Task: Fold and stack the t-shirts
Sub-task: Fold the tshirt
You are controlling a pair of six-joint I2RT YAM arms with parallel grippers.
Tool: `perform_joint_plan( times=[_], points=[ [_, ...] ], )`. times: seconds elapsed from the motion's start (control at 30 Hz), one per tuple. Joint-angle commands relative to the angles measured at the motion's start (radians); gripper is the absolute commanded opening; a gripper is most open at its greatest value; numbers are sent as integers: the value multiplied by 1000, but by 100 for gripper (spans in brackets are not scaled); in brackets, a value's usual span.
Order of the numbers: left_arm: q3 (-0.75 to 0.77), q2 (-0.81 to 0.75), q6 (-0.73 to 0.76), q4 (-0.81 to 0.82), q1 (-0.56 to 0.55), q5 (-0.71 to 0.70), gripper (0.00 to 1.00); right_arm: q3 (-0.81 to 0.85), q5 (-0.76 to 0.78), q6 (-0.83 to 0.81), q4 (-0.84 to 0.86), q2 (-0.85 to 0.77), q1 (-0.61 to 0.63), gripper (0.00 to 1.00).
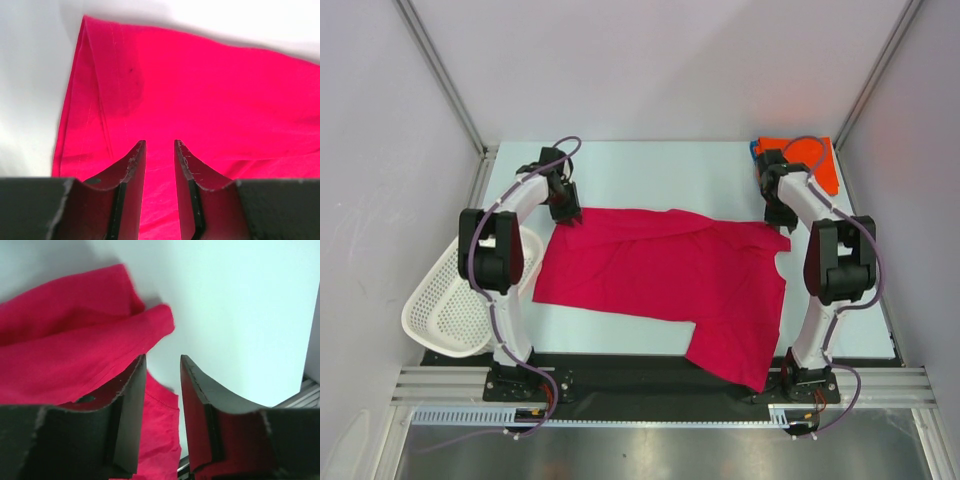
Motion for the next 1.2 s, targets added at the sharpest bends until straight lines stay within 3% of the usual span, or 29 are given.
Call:
perform_joint_plan(
  times=[0.0, 0.13, 0.33, 0.63, 1.17],
  points=[
    [-21, -88, 13, 4, -5, -16, 34, 32, 40, -46, -14, -94, 113, 39],
    [-50, -111, 5, 11, -3, -17, 34, -28, -144, -60, 53, -104, 214, 36],
    [-62, -137, -9, -2, 0, 4, 34, -17, -172, -42, 104, 14, 288, 18],
    [-110, -178, -15, -2, 6, 15, 34, 31, -120, -62, 105, 151, 288, 25],
    [-131, -181, -18, 11, 14, 26, 34, -60, -45, -59, 142, 103, 274, 22]
  ],
)
